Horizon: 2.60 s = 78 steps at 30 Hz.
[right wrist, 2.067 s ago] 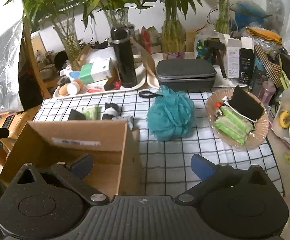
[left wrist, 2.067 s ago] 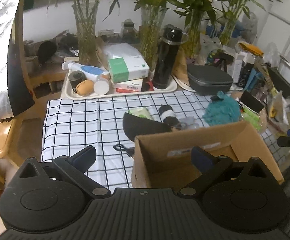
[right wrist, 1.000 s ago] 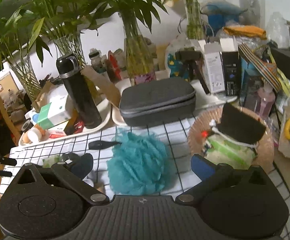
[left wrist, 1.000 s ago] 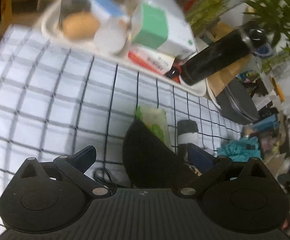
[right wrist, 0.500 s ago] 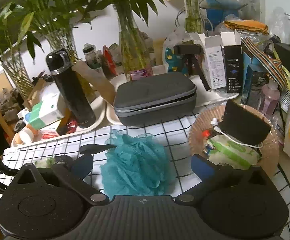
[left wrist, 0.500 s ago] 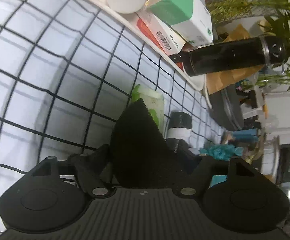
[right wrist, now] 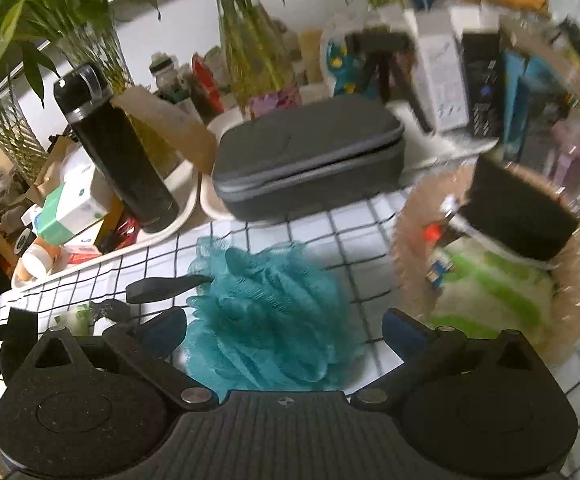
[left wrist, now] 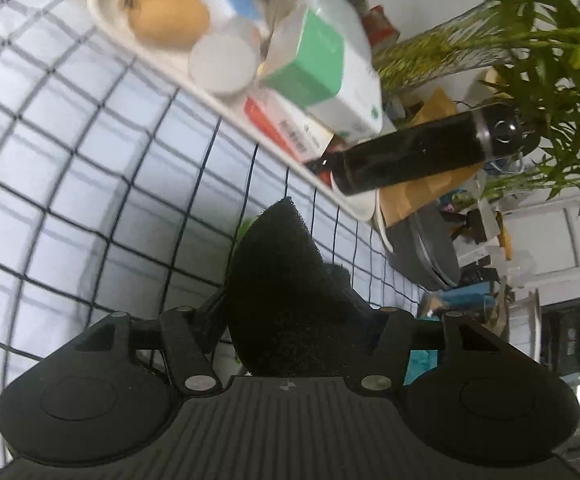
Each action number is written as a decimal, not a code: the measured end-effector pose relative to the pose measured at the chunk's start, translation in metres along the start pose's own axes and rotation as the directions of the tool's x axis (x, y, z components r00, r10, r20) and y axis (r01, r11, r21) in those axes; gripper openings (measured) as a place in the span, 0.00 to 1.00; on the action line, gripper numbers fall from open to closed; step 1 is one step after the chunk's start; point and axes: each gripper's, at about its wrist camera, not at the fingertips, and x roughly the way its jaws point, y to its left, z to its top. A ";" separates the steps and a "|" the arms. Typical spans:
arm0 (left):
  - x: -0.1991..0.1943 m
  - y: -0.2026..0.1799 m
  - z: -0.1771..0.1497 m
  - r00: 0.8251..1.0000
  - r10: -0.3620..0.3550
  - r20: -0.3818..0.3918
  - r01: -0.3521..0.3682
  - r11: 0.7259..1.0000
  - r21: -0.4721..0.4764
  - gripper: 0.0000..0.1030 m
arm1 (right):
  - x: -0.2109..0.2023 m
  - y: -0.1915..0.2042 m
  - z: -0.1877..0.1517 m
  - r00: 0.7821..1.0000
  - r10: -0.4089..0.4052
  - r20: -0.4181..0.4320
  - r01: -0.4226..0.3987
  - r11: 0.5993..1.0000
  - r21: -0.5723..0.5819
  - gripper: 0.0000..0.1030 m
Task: Organize soft objects
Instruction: 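Close the right tool on the teal loofah and lift it while the left tool holds the sponge, then carry the loofah and sponge into the cardboard box and open both tools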
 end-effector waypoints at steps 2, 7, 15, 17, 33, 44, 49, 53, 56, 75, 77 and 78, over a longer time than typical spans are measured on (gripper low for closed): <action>-0.007 -0.005 0.000 1.000 -0.001 0.025 0.001 1.000 0.025 0.56 | 0.013 -0.001 0.001 0.999 0.019 -0.031 -0.018 1.000 0.026 1.00; -0.018 -0.009 0.002 0.998 -0.009 0.067 0.005 0.999 0.053 0.56 | 0.048 0.002 0.001 0.994 0.033 -0.107 -0.028 0.998 0.050 1.00; -0.019 -0.009 0.003 0.997 -0.023 0.078 0.018 0.998 0.066 0.56 | 0.080 0.001 -0.002 0.990 0.049 -0.135 -0.039 0.996 0.075 0.81; -0.019 -0.010 0.002 0.997 -0.025 0.079 0.019 0.997 0.077 0.56 | 0.079 0.002 -0.002 0.992 0.044 -0.118 -0.037 0.997 0.064 0.74; -0.036 -0.016 -0.003 0.983 -0.070 0.168 0.051 0.992 0.117 0.56 | 0.010 -0.003 0.020 0.991 0.115 0.069 -0.120 0.990 0.076 0.60; -0.094 -0.043 -0.032 0.936 -0.168 0.310 0.114 0.976 0.184 0.56 | -0.077 0.018 0.020 0.929 0.274 0.250 -0.278 0.960 -0.020 0.60; -0.114 -0.060 -0.051 0.930 -0.193 0.314 0.120 0.964 0.239 0.56 | -0.111 0.032 0.005 0.897 0.337 0.287 -0.325 0.941 -0.092 0.60; -0.131 -0.070 -0.072 0.933 -0.196 0.303 0.112 0.955 0.274 0.56 | -0.133 0.046 -0.014 0.869 0.418 0.265 -0.380 0.907 -0.184 0.60; -0.145 -0.078 -0.085 0.934 -0.208 0.292 0.115 0.945 0.306 0.57 | -0.144 0.057 -0.028 0.851 0.470 0.234 -0.413 0.874 -0.257 0.60; -0.132 -0.148 -0.175 0.970 0.135 0.200 -0.237 0.692 0.682 0.57 | -0.165 0.111 -0.104 0.882 0.472 -0.012 -0.393 0.721 -0.570 0.62; -0.128 -0.150 -0.181 0.965 0.169 0.199 -0.261 0.661 0.704 0.57 | -0.163 0.113 -0.108 0.888 0.458 -0.035 -0.392 0.715 -0.579 0.62; -0.126 -0.150 -0.184 0.963 0.185 0.196 -0.270 0.645 0.715 0.57 | -0.163 0.114 -0.110 0.892 0.450 -0.042 -0.387 0.712 -0.586 0.62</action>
